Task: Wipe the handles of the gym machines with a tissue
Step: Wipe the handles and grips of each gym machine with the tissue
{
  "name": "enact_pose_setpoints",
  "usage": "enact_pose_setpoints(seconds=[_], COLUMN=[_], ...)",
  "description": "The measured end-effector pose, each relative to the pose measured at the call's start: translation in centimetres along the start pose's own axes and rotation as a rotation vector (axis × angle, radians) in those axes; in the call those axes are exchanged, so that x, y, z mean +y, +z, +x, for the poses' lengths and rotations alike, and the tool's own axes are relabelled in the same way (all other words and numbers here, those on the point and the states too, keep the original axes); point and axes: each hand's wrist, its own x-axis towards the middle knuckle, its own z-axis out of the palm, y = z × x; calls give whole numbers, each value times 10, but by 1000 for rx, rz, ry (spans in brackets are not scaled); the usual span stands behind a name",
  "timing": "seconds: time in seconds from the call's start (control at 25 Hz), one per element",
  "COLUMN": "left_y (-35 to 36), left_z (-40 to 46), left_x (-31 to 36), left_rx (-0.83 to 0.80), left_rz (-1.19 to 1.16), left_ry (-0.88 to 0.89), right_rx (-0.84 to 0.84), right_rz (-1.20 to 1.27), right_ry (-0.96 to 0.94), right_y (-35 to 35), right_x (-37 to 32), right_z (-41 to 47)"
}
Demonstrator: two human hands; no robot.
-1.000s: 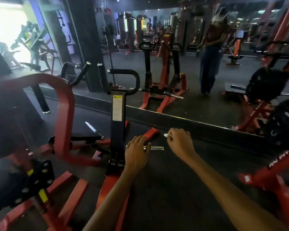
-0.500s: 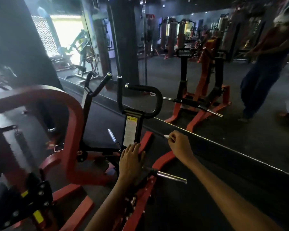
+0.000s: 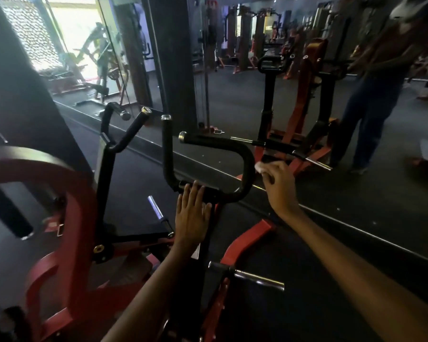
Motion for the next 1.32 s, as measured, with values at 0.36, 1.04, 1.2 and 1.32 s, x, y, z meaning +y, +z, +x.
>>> enact_pose_setpoints(seconds=[0.36,1.04,1.2,1.32], left_y=[59,72,73,72], left_z=[61,61,61,63], left_x=[-51,-62,-62,-64], left_rx=[145,227,220,222], left_rz=[-54,-110,-124,-112], left_ry=[175,248,236,242], right_rx=[-364,-399,-160,-259], right_rz=[-337,-453,-580,-584], right_ry=[-580,-487,-303,-215], right_y=[46,74,70,105], right_x=[31,15,6,-20], right_z=[15,-29,1,-10])
